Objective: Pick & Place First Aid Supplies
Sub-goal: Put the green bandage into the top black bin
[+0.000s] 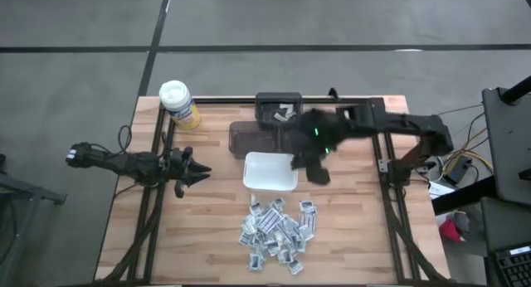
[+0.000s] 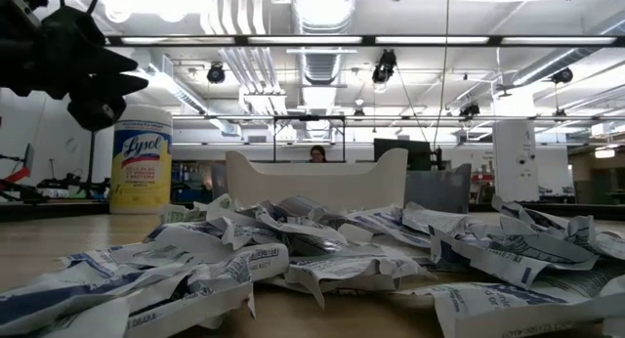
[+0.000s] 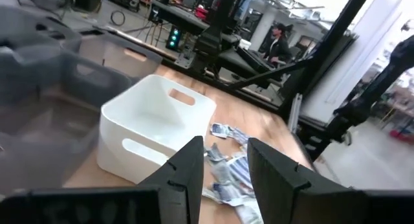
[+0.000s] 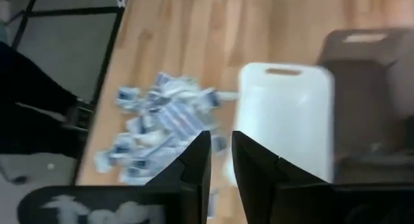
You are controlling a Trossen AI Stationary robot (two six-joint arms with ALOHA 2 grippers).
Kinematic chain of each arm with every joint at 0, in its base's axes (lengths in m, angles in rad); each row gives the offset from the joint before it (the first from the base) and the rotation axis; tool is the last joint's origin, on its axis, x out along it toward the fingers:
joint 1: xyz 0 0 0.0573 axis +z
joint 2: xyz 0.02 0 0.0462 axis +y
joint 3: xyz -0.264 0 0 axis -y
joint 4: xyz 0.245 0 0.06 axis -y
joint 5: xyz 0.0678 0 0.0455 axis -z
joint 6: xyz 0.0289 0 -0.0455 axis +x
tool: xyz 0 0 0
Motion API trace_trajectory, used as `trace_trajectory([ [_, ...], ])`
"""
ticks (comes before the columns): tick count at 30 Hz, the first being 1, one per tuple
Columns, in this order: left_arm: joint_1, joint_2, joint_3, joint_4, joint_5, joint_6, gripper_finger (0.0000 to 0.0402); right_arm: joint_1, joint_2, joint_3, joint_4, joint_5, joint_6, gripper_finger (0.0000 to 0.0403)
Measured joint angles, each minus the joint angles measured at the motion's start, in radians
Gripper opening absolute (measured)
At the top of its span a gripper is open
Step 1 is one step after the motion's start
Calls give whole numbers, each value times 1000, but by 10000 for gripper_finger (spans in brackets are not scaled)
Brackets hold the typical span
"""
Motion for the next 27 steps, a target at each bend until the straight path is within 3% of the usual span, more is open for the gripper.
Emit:
trace_trajectory([
  [3,0,-1,-1,18,53,-6,115,117,-1,-1,-34,89,138,59],
  [8,0,-1,-1,31,220,-57,115,284,14,-14,-139,291,352,59],
  [11,-1,0,-1,71,318,-89,115,362,20,-40,-176,359,446,59],
  [14,-2,5,9,114,376,-97,115,415,12,-88,-189,383,530,59],
  [19,-22,71,90,98,385,-92,115,461,-30,-208,-201,407,634,59],
  [27,-65,362,315,-35,384,-107,115,473,-239,-497,-63,406,664,59],
])
